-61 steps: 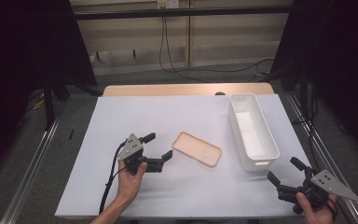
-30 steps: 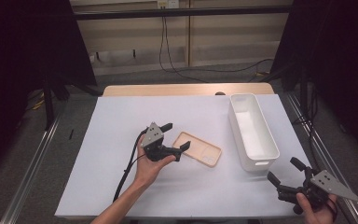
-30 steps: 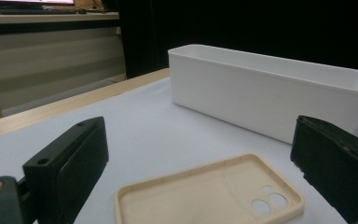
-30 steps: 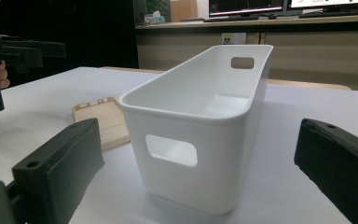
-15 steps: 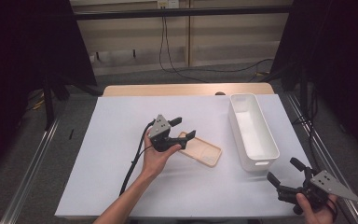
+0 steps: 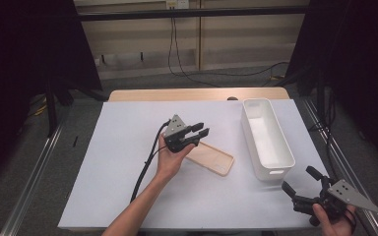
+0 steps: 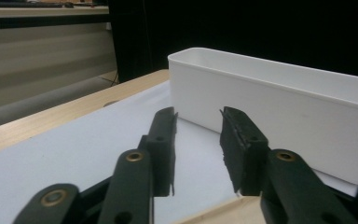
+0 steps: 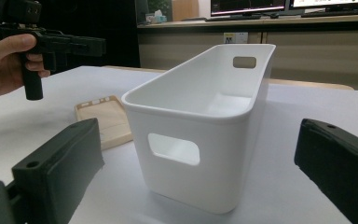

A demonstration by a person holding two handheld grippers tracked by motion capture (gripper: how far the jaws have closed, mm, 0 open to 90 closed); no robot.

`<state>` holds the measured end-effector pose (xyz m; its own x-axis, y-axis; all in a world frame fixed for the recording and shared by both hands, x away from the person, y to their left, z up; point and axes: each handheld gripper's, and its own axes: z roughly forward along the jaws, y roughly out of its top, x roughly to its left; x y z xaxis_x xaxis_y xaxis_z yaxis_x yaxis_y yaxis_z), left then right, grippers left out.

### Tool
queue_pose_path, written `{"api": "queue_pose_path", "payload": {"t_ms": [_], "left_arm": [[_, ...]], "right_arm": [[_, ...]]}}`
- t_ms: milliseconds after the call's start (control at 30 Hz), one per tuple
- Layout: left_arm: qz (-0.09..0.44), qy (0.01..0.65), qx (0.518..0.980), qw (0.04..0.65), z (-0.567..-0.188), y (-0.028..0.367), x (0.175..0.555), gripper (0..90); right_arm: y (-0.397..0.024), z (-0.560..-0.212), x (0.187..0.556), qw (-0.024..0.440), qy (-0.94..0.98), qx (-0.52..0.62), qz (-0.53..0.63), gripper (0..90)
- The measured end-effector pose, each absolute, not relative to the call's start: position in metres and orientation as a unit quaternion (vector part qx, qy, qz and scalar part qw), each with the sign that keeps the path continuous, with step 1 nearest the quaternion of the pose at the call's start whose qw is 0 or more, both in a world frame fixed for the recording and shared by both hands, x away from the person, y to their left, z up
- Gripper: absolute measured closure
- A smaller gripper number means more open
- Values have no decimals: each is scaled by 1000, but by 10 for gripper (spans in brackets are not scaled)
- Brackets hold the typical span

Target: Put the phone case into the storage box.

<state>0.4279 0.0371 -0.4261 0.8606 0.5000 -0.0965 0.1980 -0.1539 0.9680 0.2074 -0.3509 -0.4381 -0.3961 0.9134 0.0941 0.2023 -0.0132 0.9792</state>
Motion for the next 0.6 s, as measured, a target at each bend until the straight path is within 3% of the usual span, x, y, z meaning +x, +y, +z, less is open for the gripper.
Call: {"api": "queue_pose_path", "payload": {"t_ms": [300,600], "left_arm": [[101,231,758,602,-428,33,435,876],[69,245,779,573,-426,34,449,900]], "right_arm": [[-351,-438,207,320,625,446,555,5],[-351,-438,208,318,626,447,555,5]]}}
